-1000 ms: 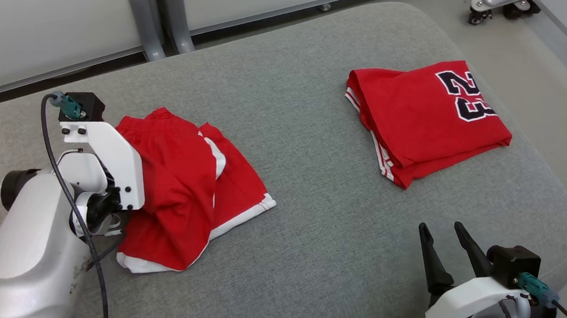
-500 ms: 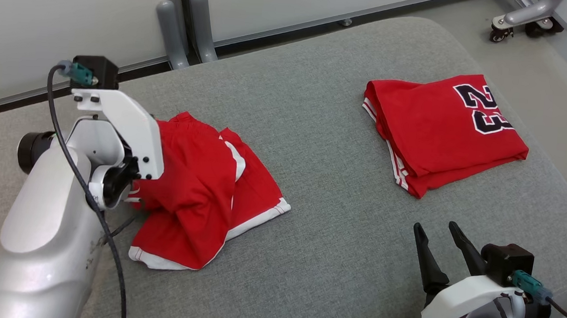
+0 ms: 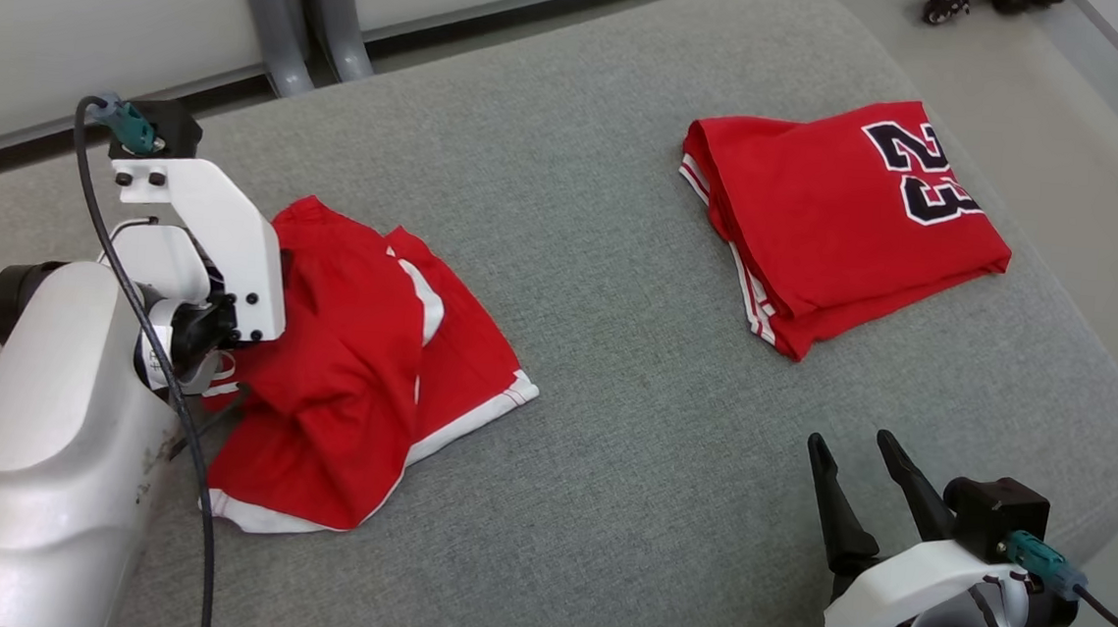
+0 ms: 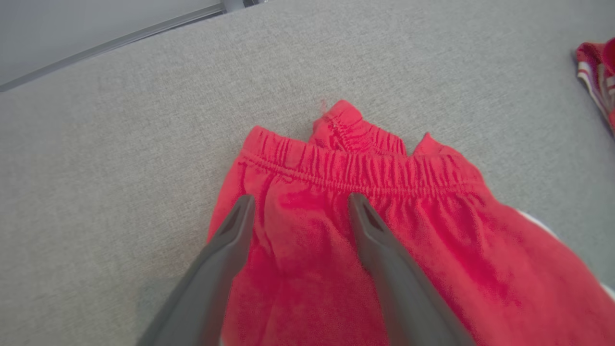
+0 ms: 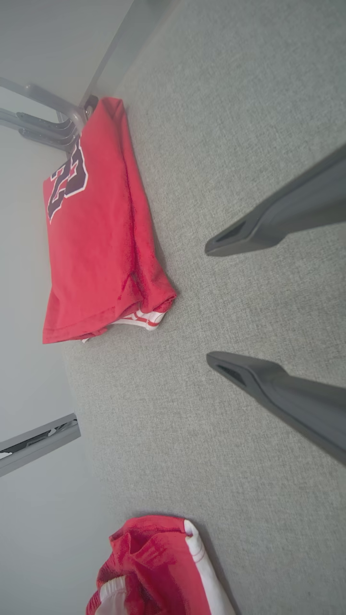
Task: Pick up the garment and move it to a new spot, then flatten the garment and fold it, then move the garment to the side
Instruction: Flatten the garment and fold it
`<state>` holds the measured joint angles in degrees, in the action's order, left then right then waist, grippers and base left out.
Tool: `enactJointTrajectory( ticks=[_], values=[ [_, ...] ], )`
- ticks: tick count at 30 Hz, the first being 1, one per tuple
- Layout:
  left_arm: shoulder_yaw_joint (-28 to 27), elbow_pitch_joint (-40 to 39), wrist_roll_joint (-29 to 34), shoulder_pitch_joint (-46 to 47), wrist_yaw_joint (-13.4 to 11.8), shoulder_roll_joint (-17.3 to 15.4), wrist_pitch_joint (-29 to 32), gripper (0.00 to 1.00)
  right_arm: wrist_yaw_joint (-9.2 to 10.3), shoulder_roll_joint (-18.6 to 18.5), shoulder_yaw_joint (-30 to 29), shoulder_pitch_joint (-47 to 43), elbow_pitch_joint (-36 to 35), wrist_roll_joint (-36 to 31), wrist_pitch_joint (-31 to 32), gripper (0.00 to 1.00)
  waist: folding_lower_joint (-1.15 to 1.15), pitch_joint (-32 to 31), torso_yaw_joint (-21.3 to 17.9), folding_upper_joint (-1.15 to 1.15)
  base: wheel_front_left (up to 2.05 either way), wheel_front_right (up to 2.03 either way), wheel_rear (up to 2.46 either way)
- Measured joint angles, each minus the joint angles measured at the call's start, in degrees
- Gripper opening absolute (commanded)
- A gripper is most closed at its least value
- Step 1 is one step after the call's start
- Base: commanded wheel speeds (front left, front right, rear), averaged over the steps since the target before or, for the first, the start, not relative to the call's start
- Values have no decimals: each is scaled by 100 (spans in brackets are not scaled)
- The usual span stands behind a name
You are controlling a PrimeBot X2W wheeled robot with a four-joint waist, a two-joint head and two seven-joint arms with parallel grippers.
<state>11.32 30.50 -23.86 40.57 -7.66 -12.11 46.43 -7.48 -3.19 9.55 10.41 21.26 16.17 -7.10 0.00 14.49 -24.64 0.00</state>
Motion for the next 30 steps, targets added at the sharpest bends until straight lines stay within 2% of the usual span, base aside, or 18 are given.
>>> enactJointTrajectory(
  ticks=[6, 7, 8, 9, 10, 17, 21, 24, 26, 28, 30],
  values=[
    [-66, 160, -137, 13, -101, -60, 420, 100, 0, 13, 26, 80, 65, 62, -108, 100, 0, 218, -139, 0, 0, 0, 0],
    [-81, 162, -158, 12, -118, -47, 432, 75, 0, 14, 27, 83, 82, 62, -119, 100, 0, 245, -148, 0, 0, 0, 0],
    [-86, 149, -158, 12, -145, -41, 431, 43, 0, 20, 27, 83, 103, 64, -130, 100, 0, 267, -153, 0, 0, 0, 0],
    [-92, 129, -158, 12, -151, -35, 408, 19, 0, 21, 27, 88, 124, 73, -141, 100, 0, 285, -151, 0, 0, 0, 0],
    [-92, 109, -159, 12, -149, -31, 389, 0, 0, 21, 35, 101, 140, 81, -152, 100, 0, 297, -146, 0, 0, 0, 0],
    [-224, -60, -339, 37, -32, 129, -318, 0, 0, 31, 59, 205, 212, 78, -185, 100, 0, 272, -56, 0, 0, 0, 0],
    [-497, -312, -815, 271, 335, 573, -1224, 0, 0, 32, 55, 208, 263, 53, -188, 100, 0, 176, 39, 0, 0, 0, 0],
    [-578, -606, -1374, 512, 730, 872, -1926, 0, -1, 3, 55, 194, 291, 37, -167, 100, 0, 69, 148, 0, 0, 0, 0],
    [-521, -845, -1739, 710, 944, 911, -2306, 0, -1, -42, 44, 186, 296, -7, -132, 100, 0, -28, 229, 0, 0, 0, 0],
    [-319, -1168, -2430, 836, 1023, 905, -2753, 0, -1, -73, 46, 175, 274, -11, -97, 100, 0, -138, 312, 0, 0, 0, 0],
    [19, -1497, -2995, 893, 951, 918, -3329, 0, -1, -97, 36, 133, 234, -15, -48, 100, 0, -244, 412, 0, 0, 0, 0]
  ],
)
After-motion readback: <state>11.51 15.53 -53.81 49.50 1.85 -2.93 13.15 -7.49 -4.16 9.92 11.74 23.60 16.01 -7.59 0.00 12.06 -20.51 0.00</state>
